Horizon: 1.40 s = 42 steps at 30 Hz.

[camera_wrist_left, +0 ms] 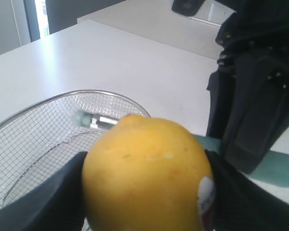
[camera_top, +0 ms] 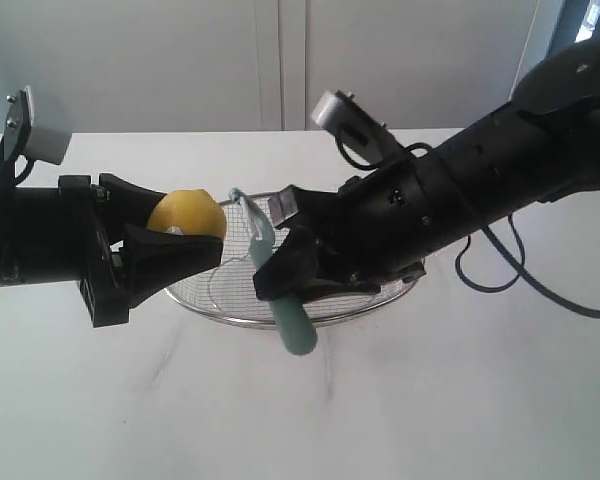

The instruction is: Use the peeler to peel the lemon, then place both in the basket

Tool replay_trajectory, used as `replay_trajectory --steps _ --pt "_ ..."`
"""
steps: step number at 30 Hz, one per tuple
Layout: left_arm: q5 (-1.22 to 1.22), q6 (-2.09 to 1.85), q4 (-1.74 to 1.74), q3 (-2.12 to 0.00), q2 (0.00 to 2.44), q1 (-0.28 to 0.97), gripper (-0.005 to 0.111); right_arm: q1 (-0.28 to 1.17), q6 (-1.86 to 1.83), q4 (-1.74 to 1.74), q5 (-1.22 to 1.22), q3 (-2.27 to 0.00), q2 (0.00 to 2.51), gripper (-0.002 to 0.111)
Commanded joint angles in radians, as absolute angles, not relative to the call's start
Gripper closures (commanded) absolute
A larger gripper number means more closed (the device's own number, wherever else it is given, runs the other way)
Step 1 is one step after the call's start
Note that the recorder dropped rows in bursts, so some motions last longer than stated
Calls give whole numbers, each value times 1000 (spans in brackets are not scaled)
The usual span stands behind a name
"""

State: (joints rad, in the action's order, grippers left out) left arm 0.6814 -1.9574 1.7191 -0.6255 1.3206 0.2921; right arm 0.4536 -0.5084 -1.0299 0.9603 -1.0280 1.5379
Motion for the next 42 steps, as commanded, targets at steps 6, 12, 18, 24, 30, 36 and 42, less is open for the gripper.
replay_trajectory --steps 6,12,18,24,30,36,42 --pt "707 -2118 1744 -630 1317 295 106 406 -522 -1027 963 -1034 1374 108" --pt "707 -2118 1744 -630 1317 295 106 352 -511 -947 922 -1034 1273 108" --pt "707 -2118 1744 -630 1317 295 106 336 -386 -794 826 -1007 1300 108" --pt "707 -2118 1744 -630 1317 295 106 340 -396 -856 867 -979 1439 108" --pt "707 -2118 1744 -630 1317 295 106 390 -558 -1068 970 -979 1575 108" --pt "707 -2118 1744 -630 1317 295 106 459 -577 -1110 1002 -985 1636 108" --pt "707 -2118 1744 -630 1317 295 106 479 -579 -1123 1024 -1010 1638 108"
